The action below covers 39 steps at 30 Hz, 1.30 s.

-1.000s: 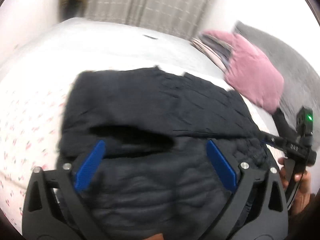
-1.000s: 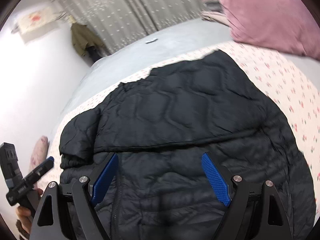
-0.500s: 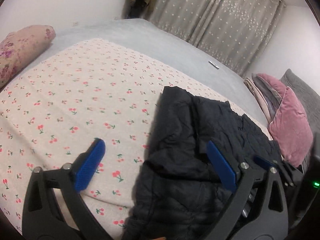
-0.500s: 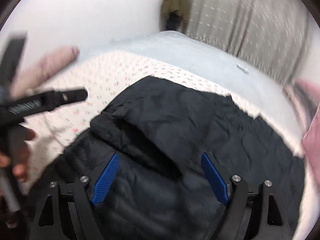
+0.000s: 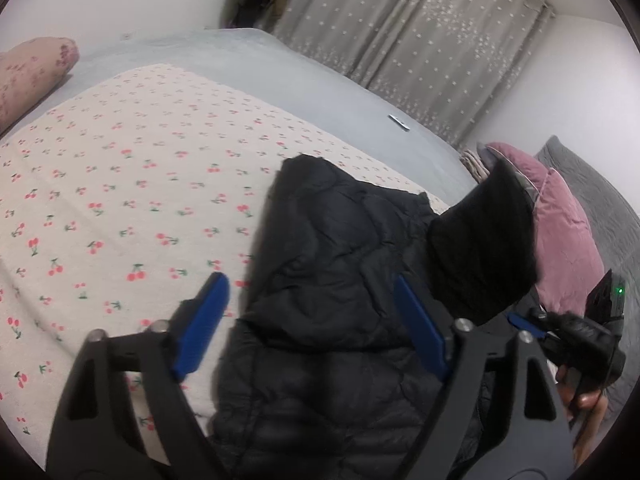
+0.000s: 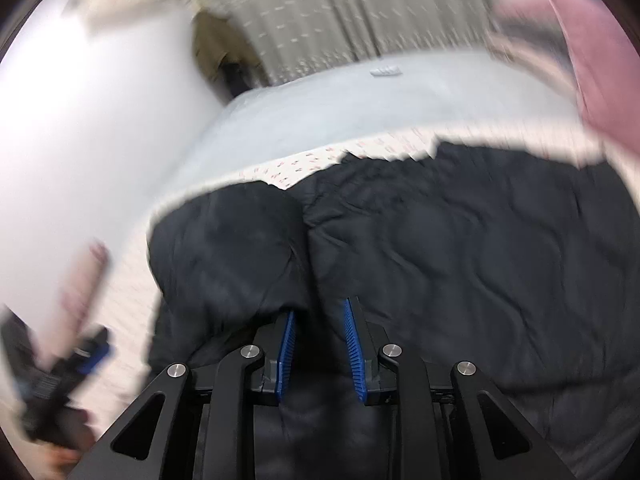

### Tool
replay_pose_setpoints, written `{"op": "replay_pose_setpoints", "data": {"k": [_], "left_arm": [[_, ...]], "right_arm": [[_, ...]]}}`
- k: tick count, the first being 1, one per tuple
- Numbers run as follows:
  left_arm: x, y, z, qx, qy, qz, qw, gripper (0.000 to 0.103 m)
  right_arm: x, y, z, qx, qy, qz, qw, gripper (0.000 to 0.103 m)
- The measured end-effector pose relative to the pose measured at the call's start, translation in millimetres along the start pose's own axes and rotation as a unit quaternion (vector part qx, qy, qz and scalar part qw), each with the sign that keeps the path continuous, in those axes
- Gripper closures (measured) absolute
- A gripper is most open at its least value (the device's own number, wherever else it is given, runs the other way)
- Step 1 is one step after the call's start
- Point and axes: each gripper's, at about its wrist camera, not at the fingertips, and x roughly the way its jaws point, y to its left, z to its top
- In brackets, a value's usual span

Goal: Fold large clothes

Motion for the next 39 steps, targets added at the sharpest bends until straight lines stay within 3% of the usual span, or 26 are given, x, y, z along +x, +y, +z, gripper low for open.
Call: {"op": "replay_pose_setpoints", "data": {"k": [2, 5, 10, 15, 16, 17, 19, 21, 26, 30, 35, 36, 39], "left_arm": [[4, -5, -2, 0.007, 0.002, -0.010, 0.9999, 0.027], [10, -12, -7, 0.014, 0.007, -0.020, 0.9997, 0.030], [16, -19, -13, 0.023, 0.015, -0.019, 0.9994, 0.035], [14, -25, -15, 0.026, 0.008, -0.031, 0.9992, 0.039], [14, -28, -15, 0.030, 0.007, -0.031, 0.9991, 0.039], [14, -31, -15, 0.037, 0.005, -0.031, 0.9988, 0.040], [17, -34, -17, 0.043, 0.006, -0.030, 0.9986, 0.040], [20, -35, -18, 0.044, 0.013, -0.027, 0.9986, 0.040], [31, -35, -21, 0.049, 0.045, -0.002, 0.9978, 0.040], [42, -38, -28, 0.065, 0.068, 0.025, 0.9952, 0.040], [39, -44, -28, 0.075, 0.078, 0.047, 0.9930, 0.039], [36, -47, -27, 0.074, 0.085, 0.045, 0.9926, 0.035], [24, -53, -30, 0.068, 0.099, 0.049, 0.9916, 0.020]], "right_arm": [[-16, -31, 1, 0.063, 0.002, 0.054, 0.997, 0.052], [-36, -58, 4, 0.100, -0.032, 0.062, 0.993, 0.045], [-29, -66, 13, 0.098, -0.035, 0.012, 0.995, 0.045], [11, -60, 19, 0.059, -0.005, -0.098, 0.993, 0.046], [16, -57, 21, 0.052, -0.009, -0.102, 0.993, 0.051], [19, -53, 22, 0.041, -0.013, -0.105, 0.994, 0.068], [15, -49, 24, 0.024, -0.019, -0.107, 0.994, 0.091], [1, -44, 19, 0.010, -0.043, -0.118, 0.992, 0.094], [-28, -36, -7, 0.006, -0.056, -0.152, 0.987, 0.095], [-11, -53, -24, 0.008, -0.012, -0.199, 0.980, 0.094], [-6, -62, -29, 0.008, 0.010, -0.192, 0.981, 0.089], [-13, -62, -30, 0.007, 0.011, -0.187, 0.982, 0.088], [-47, -59, -36, -0.001, 0.015, -0.168, 0.986, 0.067]]}}
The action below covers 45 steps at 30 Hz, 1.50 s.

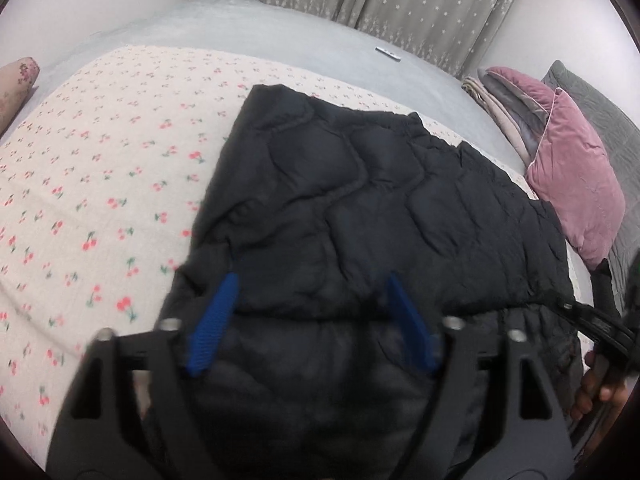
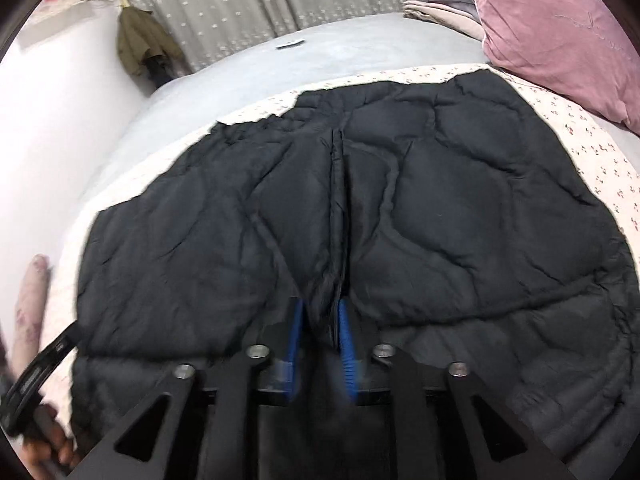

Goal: Fold large clothes

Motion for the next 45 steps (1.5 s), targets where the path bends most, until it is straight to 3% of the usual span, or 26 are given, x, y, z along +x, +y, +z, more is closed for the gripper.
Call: {"op": "replay_pose_setpoints", "data": {"k": [2, 4, 8, 12, 17, 21, 29, 36, 38, 40, 42, 45], "left_arm": [[-10, -5, -5, 0.001, 0.008, 0.002, 1.0000, 0.020], [-23, -11, -11, 0.015, 0.016, 0.008, 0.9997, 0.018], [-52, -16, -29, 0.064, 0.016, 0.030, 0.9974, 0.016], [-71, -3, -49, 0.079, 0.051, 0.009, 0.9956, 0.016], [-95, 3, -75, 0.132, 0.077, 0.032, 0.9878, 0.016], [-110, 12, -95, 0.152, 0.105, 0.023, 0.9826, 0.016], [-113, 59, -133, 0.116, 0.192, -0.045, 0.9736, 0.016], [-101, 88, -165, 0.069, 0.234, -0.102, 0.9644, 0.016], [-102, 88, -167, 0.068, 0.227, -0.114, 0.9648, 0.016], [-103, 86, -169, 0.062, 0.235, -0.145, 0.9592, 0.017], [-101, 82, -175, 0.052, 0.253, -0.185, 0.9480, 0.019], [-100, 69, -183, 0.061, 0.263, -0.207, 0.9403, 0.022]], "right_arm": [[-30, -10, -5, 0.003, -0.017, -0.001, 1.000, 0.035], [-61, -23, -13, 0.012, -0.039, 0.002, 0.999, 0.023], [-107, -48, -28, 0.012, -0.035, 0.011, 0.999, 0.022], [-143, -74, -43, 0.007, -0.035, 0.009, 0.999, 0.022], [-172, -111, -61, 0.030, -0.033, 0.024, 0.999, 0.021], [-183, -143, -80, 0.050, -0.018, 0.019, 0.998, 0.021], [-191, -195, -129, 0.064, 0.039, 0.019, 0.997, 0.021], [-176, -256, -175, 0.123, 0.065, 0.009, 0.990, 0.021], [-169, -266, -184, 0.135, 0.074, 0.013, 0.988, 0.021], [-168, -265, -191, 0.130, 0.065, 0.017, 0.989, 0.021], [-167, -258, -194, 0.130, 0.067, 0.059, 0.987, 0.021], [-159, -248, -200, 0.143, 0.087, 0.134, 0.977, 0.032]]}}
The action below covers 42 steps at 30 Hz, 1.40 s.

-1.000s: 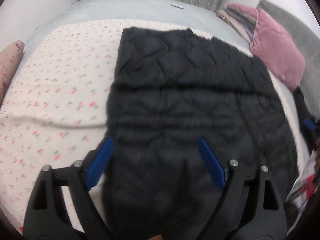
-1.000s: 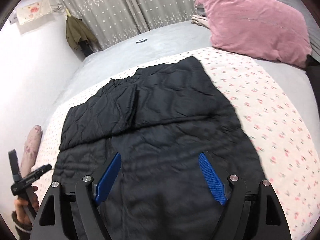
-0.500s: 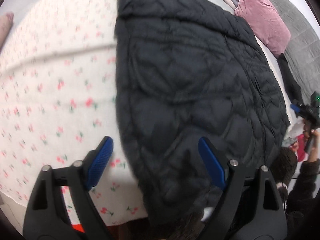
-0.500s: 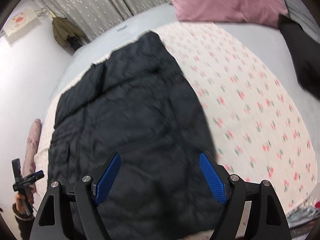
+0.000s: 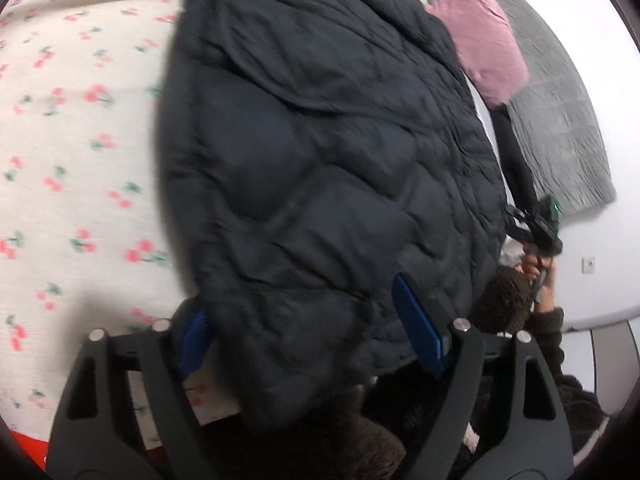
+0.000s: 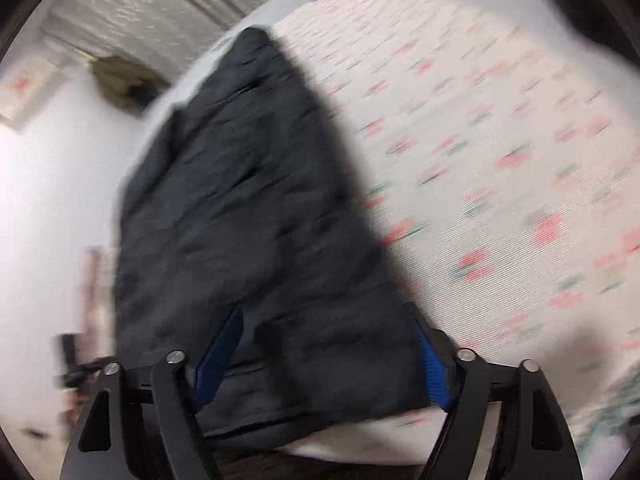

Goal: Fold large clothes

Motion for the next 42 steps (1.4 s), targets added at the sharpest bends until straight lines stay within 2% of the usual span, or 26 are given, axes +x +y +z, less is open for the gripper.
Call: {"op": "replay_pose_setpoints", "data": {"k": [1, 2, 4, 5, 7, 12, 18, 24, 27, 31, 34, 38, 42], "left_arm": [[1, -3, 0, 0.002, 0.002, -0.004, 1.0000, 0.032], [2, -6, 0, -0.003, 0.003, -0.011, 0.9999, 0.039], [3, -4, 0, -0.025, 0.010, -0.024, 0.9994, 0.077], [3, -4, -2, -0.034, 0.009, -0.026, 0.9990, 0.082], [-4, -10, -7, -0.031, -0.010, -0.022, 0.9992, 0.088], [-47, -40, -17, -0.007, -0.090, -0.065, 0.9938, 0.090], [-113, -85, -40, 0.048, -0.166, -0.099, 0.9799, 0.091], [-177, -110, -72, 0.089, -0.230, -0.104, 0.9636, 0.091], [-198, -105, -72, 0.090, -0.252, -0.095, 0.9587, 0.091], [-196, -93, -41, 0.066, -0.270, -0.073, 0.9579, 0.091], [-193, -78, -13, 0.042, -0.279, -0.065, 0.9571, 0.091], [-177, -65, 57, 0.015, -0.294, -0.040, 0.9550, 0.090], [-147, -45, 125, -0.008, -0.288, -0.004, 0.9577, 0.089]], "right_arm": [[4, 3, -2, -0.003, 0.004, 0.004, 1.000, 0.040], [8, 6, -4, -0.002, 0.010, 0.012, 1.000, 0.054], [12, 6, -6, 0.015, 0.013, 0.029, 0.999, 0.074], [13, 7, -6, 0.021, 0.011, 0.039, 0.999, 0.085], [7, 11, -7, 0.027, -0.005, 0.055, 0.998, 0.091], [-30, 36, -8, -0.001, -0.052, 0.086, 0.995, 0.096], [-88, 81, -20, -0.057, -0.106, 0.116, 0.986, 0.097], [-160, 112, -39, -0.095, -0.162, 0.117, 0.975, 0.097], [-182, 127, -40, -0.110, -0.185, 0.110, 0.970, 0.097], [-181, 141, -22, -0.116, -0.191, 0.090, 0.971, 0.097], [-163, 145, 8, -0.106, -0.184, 0.076, 0.974, 0.097], [-127, 149, 64, -0.082, -0.184, 0.057, 0.978, 0.097], [-77, 146, 122, -0.052, -0.182, 0.038, 0.981, 0.096]]}}
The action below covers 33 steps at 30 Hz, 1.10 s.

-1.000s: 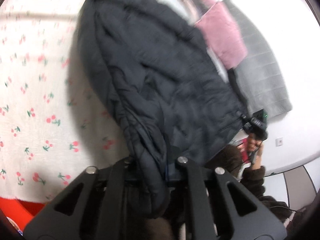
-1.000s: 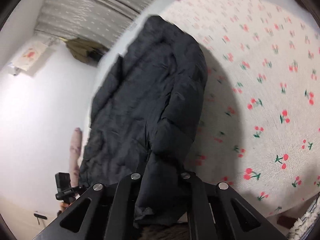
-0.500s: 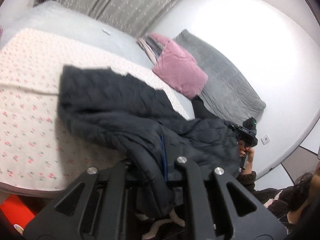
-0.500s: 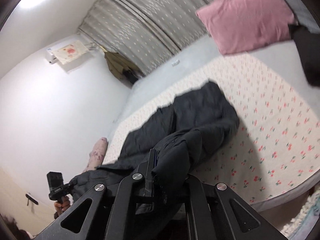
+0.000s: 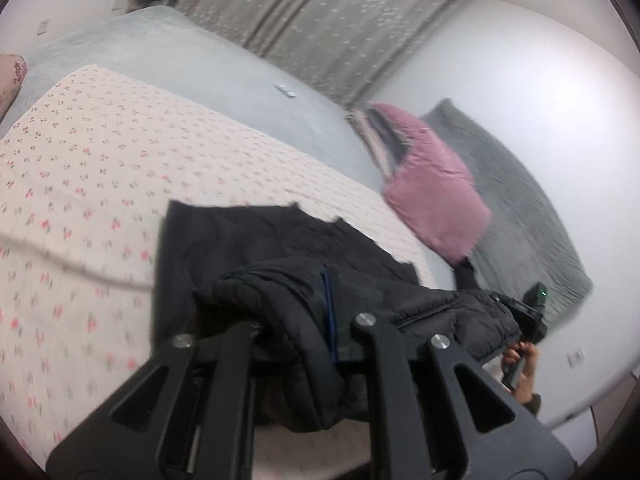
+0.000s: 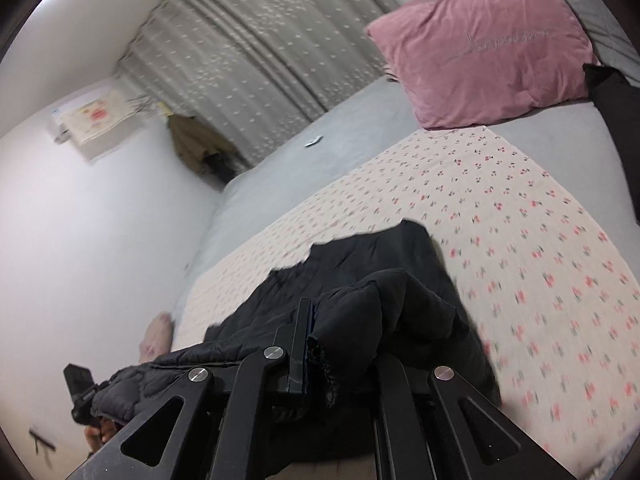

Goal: Fold large clothes

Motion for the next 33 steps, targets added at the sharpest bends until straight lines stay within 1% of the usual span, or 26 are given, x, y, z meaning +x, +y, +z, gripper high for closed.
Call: {"op": "replay_pose_setpoints", "data": {"k": [2, 3, 6, 9, 11, 13, 15, 17, 18, 20, 21, 22, 24, 25, 26, 27, 28, 29, 30, 31, 32, 33], "left_arm": [[37, 13, 13, 0.002, 0.013, 0.028, 0.9995, 0.089], [50, 19, 17, 0.002, 0.021, 0.037, 0.9991, 0.089], [106, 45, 23, -0.005, 0.054, 0.075, 0.9957, 0.086], [144, 66, 18, -0.009, 0.075, 0.091, 0.9930, 0.085], [163, 77, 11, -0.010, 0.083, 0.094, 0.9921, 0.084], [168, 79, 8, -0.009, 0.082, 0.090, 0.9925, 0.084], [167, 75, 7, 0.000, 0.083, 0.093, 0.9922, 0.083], [159, 67, 7, 0.016, 0.093, 0.101, 0.9904, 0.080], [154, 63, 6, 0.022, 0.097, 0.104, 0.9896, 0.076], [141, 58, 6, 0.036, 0.098, 0.107, 0.9887, 0.070], [127, 52, 4, 0.050, 0.091, 0.112, 0.9883, 0.058], [118, 48, 3, 0.060, 0.083, 0.120, 0.9875, 0.043], [93, 38, -3, 0.094, 0.054, 0.139, 0.9843, 0.027], [85, 35, -6, 0.107, 0.046, 0.146, 0.9824, 0.027], [74, 29, -11, 0.130, 0.043, 0.154, 0.9786, 0.027], [68, 25, -18, 0.148, 0.051, 0.156, 0.9753, 0.027], [67, 21, -22, 0.158, 0.057, 0.156, 0.9733, 0.027], [65, 16, -32, 0.180, 0.077, 0.150, 0.9691, 0.027], [66, 12, -39, 0.195, 0.094, 0.144, 0.9658, 0.027], [70, 8, -50, 0.215, 0.117, 0.136, 0.9600, 0.027], [77, 3, -60, 0.235, 0.140, 0.129, 0.9531, 0.027], [86, -3, -70, 0.256, 0.165, 0.124, 0.9445, 0.027]], "right_arm": [[34, -10, 11, 0.010, 0.011, -0.019, 1.000, 0.096], [54, -16, 17, 0.014, 0.021, -0.031, 0.999, 0.096], [110, -38, 25, 0.026, 0.051, -0.062, 0.996, 0.095], [159, -63, 22, 0.037, 0.083, -0.088, 0.992, 0.095], [181, -78, 15, 0.040, 0.093, -0.093, 0.990, 0.095], [194, -88, 8, 0.043, 0.097, -0.091, 0.990, 0.094], [194, -92, 3, 0.041, 0.095, -0.083, 0.991, 0.092], [187, -91, 2, 0.034, 0.097, -0.080, 0.991, 0.089], [181, -90, 2, 0.031, 0.102, -0.080, 0.991, 0.088], [169, -85, 4, 0.023, 0.107, -0.076, 0.991, 0.083], [158, -82, 4, 0.013, 0.109, -0.073, 0.991, 0.081], [150, -78, 5, 0.005, 0.108, -0.072, 0.992, 0.079], [124, -69, 3, -0.021, 0.101, -0.072, 0.992, 0.075], [116, -66, 2, -0.030, 0.098, -0.071, 0.992, 0.073], [103, -61, -1, -0.046, 0.096, -0.070, 0.992, 0.068], [98, -58, -4, -0.056, 0.097, -0.073, 0.991, 0.063], [89, -53, -10, -0.076, 0.101, -0.078, 0.989, 0.051], [85, -47, -16, -0.095, 0.107, -0.083, 0.986, 0.045], [83, -41, -24, -0.119, 0.120, -0.090, 0.982, 0.044], [85, -33, -35, -0.144, 0.140, -0.098, 0.975, 0.044], [88, -28, -46, -0.165, 0.159, -0.102, 0.968, 0.044], [96, -19, -59, -0.190, 0.182, -0.102, 0.959, 0.044]]}}
